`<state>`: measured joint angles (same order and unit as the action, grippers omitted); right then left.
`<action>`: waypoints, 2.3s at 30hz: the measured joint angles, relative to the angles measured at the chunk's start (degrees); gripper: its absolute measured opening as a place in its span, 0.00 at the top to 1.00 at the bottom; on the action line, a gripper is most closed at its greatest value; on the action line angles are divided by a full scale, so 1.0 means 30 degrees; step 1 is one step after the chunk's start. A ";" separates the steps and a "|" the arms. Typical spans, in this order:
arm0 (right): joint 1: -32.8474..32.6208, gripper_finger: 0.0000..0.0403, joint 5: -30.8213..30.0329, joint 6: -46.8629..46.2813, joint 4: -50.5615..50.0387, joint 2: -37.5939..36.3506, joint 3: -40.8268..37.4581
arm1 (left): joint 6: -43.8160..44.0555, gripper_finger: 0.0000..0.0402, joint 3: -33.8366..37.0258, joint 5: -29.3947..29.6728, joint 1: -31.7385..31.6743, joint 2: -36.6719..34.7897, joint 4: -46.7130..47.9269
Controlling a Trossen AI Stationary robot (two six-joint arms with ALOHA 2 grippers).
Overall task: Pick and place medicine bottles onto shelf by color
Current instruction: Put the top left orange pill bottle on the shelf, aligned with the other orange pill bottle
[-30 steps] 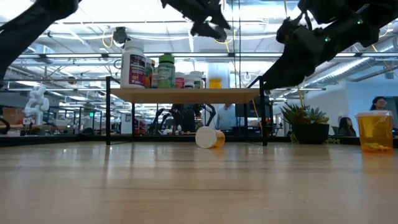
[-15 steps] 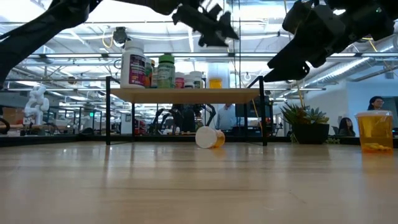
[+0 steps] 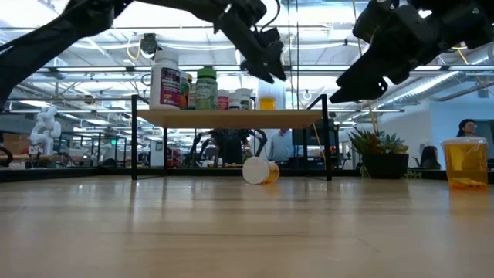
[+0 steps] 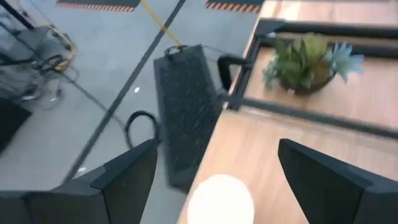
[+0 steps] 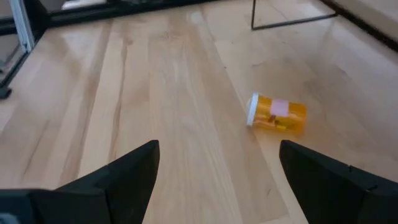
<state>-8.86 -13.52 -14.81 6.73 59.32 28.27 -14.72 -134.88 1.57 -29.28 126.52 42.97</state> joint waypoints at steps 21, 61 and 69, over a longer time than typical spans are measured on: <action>-0.0080 0.20 0.0022 0.0792 -0.0254 -0.0005 0.0007 | 0.2912 0.16 -0.0017 0.3750 -0.1111 -0.5276 0.9888; 0.0685 0.20 0.2445 -0.1050 0.3033 -0.0085 0.0015 | 0.4892 0.16 -0.0025 -0.2064 -0.5621 -0.7303 0.2452; -0.1274 0.20 0.3242 0.2606 0.5176 0.1067 0.0021 | 0.2784 0.16 0.2348 0.2338 -0.2295 -0.9678 0.3584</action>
<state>-12.69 -3.79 -7.00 22.26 62.53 28.33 -6.37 -127.84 8.58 -36.16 97.48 53.72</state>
